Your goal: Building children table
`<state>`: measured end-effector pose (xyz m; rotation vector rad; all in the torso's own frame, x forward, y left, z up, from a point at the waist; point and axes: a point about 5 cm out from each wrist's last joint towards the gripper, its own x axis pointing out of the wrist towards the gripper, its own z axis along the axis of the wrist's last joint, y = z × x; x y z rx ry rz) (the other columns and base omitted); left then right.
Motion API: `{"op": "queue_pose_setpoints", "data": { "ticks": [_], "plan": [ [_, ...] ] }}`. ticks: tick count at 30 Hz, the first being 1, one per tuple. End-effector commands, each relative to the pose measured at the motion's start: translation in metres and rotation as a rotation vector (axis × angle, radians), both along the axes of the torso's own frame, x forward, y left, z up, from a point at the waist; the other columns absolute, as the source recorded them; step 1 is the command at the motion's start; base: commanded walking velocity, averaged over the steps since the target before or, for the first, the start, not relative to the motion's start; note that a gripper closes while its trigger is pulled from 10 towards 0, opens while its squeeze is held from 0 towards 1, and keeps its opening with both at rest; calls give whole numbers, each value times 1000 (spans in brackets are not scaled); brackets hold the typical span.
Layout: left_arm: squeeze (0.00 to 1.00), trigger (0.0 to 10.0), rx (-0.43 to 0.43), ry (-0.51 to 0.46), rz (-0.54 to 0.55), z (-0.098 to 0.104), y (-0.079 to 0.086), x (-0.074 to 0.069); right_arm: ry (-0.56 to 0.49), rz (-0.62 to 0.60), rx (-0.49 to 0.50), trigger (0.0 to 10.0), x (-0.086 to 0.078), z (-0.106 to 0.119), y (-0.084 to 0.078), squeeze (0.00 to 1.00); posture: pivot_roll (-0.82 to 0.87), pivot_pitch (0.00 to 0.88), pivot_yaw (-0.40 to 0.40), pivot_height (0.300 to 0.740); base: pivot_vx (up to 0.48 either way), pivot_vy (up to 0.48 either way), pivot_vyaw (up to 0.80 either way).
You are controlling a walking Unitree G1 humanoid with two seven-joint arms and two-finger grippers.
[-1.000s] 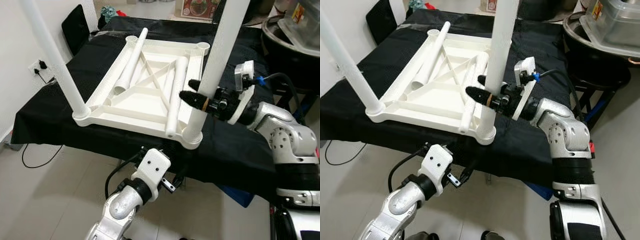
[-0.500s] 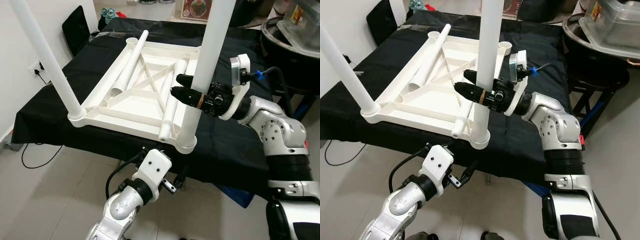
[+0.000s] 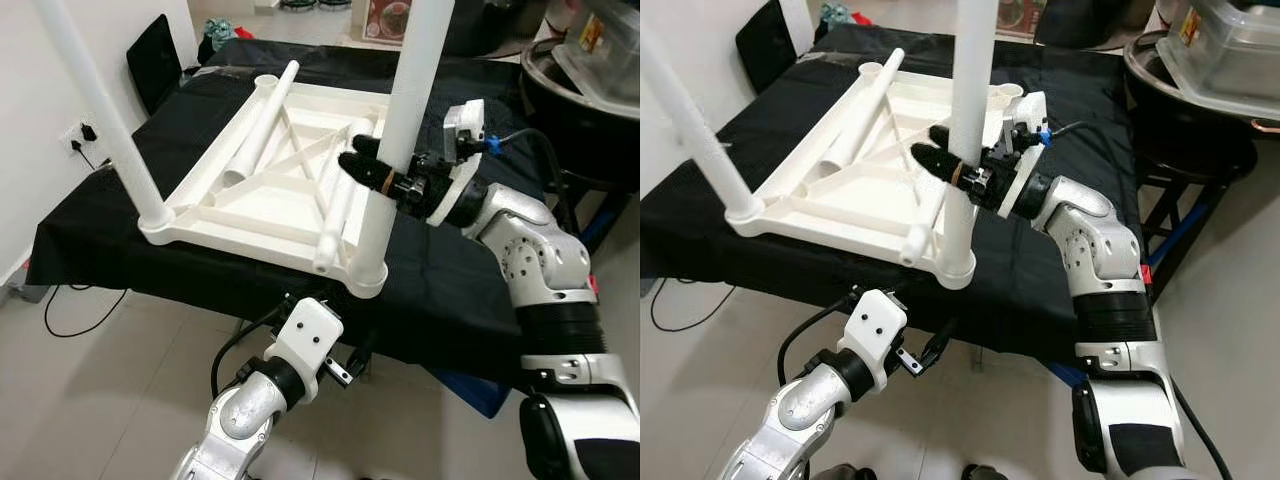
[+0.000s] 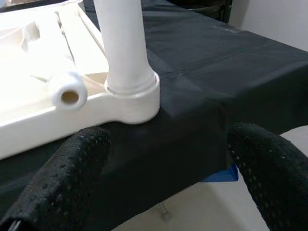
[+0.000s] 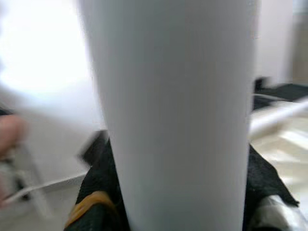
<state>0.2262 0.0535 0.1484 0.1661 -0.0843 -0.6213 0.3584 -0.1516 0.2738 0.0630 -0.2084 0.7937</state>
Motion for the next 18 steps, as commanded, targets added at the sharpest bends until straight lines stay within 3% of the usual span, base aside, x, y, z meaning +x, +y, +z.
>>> {"op": "queue_pose_setpoints", "data": {
  "ticks": [1,3,5,6,7,8,11,17,18],
  "plan": [
    [0,10000,4,4,-2,-1,0,-1,181,-326,-10,0,12,-35,-21,0,119,151,-42,740,0,0,0],
    [0,10000,4,4,-2,-1,0,-1,181,-326,-10,0,12,-35,-21,0,119,151,-42,740,0,0,0],
    [0,10000,7,5,-4,-1,0,-1,243,-599,-13,0,13,-48,-33,0,119,154,-39,740,0,0,0],
    [0,10000,7,5,-4,-1,0,-1,243,-599,-13,0,13,-48,-33,0,119,154,-39,740,0,0,0],
    [0,10000,10,5,-5,-2,1,-1,282,-861,28,0,6,-54,-43,0,121,153,-38,740,0,0,0],
    [0,10000,10,5,-5,-2,1,-1,282,-861,28,0,6,-54,-43,0,121,153,-38,740,0,0,0],
    [0,10000,11,4,-4,-1,1,-1,285,-1039,72,0,-3,-53,-45,0,119,155,-35,740,0,0,0],
    [0,10000,12,5,-5,-2,0,-1,250,-1107,137,0,-10,-46,-34,0,120,155,-39,740,0,0,0],
    [0,10000,11,5,-4,-2,0,-1,247,-1097,160,2863,-9,-43,-27,0,118,157,-39,740,0,0,0]
  ]
}}
